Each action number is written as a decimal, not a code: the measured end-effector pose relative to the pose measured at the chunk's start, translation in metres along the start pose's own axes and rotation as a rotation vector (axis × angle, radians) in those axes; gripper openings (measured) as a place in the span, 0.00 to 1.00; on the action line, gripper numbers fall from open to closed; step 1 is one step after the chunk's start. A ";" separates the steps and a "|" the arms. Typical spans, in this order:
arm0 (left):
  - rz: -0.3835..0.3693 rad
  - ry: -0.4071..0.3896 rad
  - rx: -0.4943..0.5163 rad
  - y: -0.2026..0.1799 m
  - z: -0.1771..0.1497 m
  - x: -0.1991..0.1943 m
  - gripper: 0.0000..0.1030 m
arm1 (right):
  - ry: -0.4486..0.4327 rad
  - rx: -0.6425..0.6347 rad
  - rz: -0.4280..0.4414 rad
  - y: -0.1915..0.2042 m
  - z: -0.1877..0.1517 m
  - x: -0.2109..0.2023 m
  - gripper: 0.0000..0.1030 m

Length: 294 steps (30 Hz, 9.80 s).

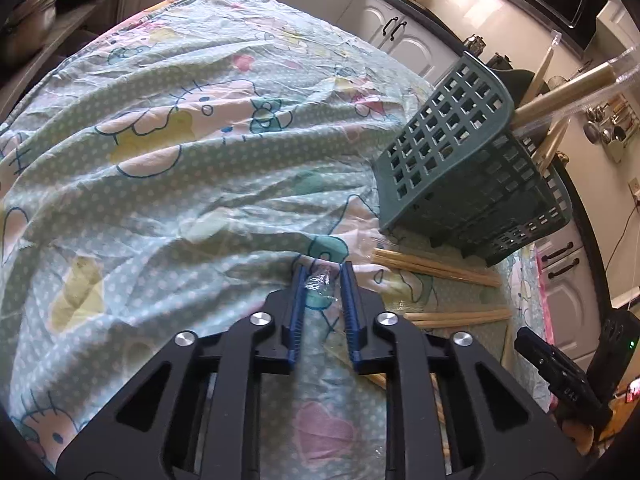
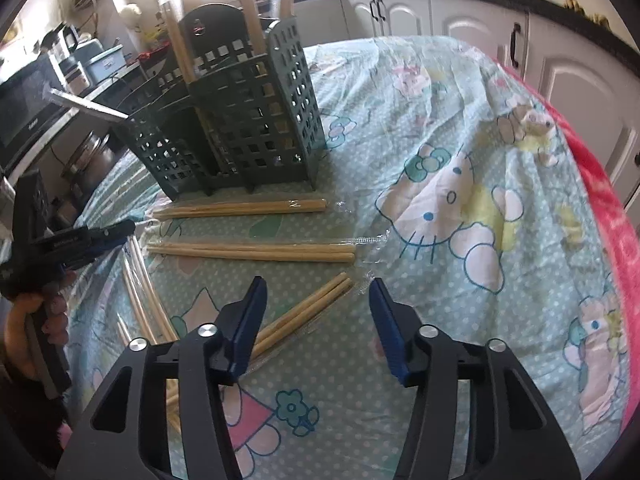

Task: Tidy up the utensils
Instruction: 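Lower the right gripper over a wrapped wooden chopstick on the cloth, then close the right gripper on the wrapped chopstick, then lift the chopstick upright with the right gripper above the caddy, then lower the chopstick into the caddy and open the right gripper, then withdraw the open right gripper from the caddy, then lower the right gripper over another wrapped chopstick beside the caddy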

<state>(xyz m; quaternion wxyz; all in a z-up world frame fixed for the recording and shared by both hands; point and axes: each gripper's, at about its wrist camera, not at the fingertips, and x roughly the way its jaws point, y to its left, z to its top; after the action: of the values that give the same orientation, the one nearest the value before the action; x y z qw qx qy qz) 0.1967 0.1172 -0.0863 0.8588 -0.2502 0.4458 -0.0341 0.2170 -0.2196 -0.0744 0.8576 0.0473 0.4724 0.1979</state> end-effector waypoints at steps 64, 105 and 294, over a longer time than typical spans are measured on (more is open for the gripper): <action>-0.255 -0.188 0.358 -0.158 0.012 -0.104 0.00 | -0.399 -0.174 0.016 0.027 0.051 -0.142 0.05; -0.346 -0.456 0.528 -0.272 0.096 -0.189 0.00 | -0.685 -0.243 0.014 0.050 0.137 -0.227 0.05; -0.078 0.050 0.036 -0.033 -0.027 -0.003 0.51 | -0.009 -0.041 0.008 -0.030 0.022 0.017 0.48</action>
<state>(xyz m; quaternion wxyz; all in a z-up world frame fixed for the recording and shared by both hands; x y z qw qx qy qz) 0.1795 0.0789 -0.0821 0.8499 -0.2507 0.4562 -0.0818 0.2519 -0.2382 -0.0838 0.8597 0.0325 0.4642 0.2106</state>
